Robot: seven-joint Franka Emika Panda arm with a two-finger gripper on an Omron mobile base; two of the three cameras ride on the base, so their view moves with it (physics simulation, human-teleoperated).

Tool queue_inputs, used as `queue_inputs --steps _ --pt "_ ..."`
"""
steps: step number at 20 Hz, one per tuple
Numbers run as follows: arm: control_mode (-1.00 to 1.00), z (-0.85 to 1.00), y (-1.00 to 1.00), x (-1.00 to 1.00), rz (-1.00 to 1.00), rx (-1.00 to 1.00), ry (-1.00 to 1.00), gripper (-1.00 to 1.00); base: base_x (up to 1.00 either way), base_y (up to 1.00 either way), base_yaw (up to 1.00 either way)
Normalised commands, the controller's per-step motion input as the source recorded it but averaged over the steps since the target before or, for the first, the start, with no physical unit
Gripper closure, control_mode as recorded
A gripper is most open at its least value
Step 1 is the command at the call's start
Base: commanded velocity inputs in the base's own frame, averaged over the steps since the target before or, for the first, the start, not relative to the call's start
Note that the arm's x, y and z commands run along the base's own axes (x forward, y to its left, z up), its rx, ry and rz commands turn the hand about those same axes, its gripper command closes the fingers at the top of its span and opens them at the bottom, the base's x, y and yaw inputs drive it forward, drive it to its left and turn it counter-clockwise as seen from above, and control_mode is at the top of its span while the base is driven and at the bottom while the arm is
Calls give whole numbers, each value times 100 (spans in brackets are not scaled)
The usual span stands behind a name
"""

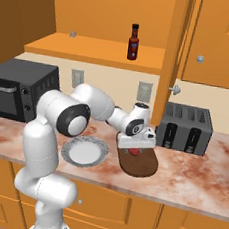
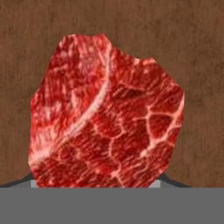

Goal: Pick the steak from the plate and place it on the cutting board. Then pick the condiment bottle from the cabinet and place it next to the cutting board.

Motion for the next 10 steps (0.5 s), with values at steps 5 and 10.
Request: queue_inputs --steps 5,10 --pt "-100 -31 -3 12 0 1 -3 100 0 0 0" --pt "-100 -15 0 3 0 0 -3 -100 0 0 0"
